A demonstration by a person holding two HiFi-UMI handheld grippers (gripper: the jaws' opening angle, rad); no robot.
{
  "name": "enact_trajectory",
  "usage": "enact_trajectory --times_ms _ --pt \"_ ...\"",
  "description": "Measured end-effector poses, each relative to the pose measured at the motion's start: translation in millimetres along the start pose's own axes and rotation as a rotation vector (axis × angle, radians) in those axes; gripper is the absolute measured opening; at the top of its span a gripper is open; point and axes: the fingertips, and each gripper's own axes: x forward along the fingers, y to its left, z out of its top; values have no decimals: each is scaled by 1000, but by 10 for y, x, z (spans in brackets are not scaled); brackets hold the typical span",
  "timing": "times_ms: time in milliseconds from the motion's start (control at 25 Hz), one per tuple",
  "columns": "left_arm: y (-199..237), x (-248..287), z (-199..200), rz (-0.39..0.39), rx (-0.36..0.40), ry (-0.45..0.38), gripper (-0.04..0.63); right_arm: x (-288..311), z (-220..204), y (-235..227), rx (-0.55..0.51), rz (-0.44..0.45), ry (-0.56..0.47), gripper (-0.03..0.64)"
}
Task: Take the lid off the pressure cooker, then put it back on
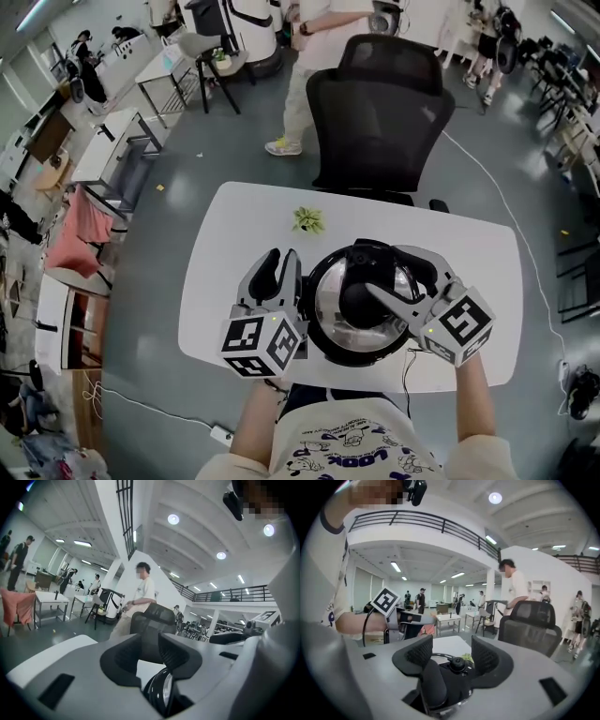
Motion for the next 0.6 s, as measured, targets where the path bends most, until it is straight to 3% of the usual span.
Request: enact_trajectory --times_ms 280,600 --pt "-320 -37 384 -8 132 -103 63 -323 392 -360 1 -348 -203 100" --pt "-553 -106 603 -12 216 -186 18 -544 459 -476 43 -512 -266 49"
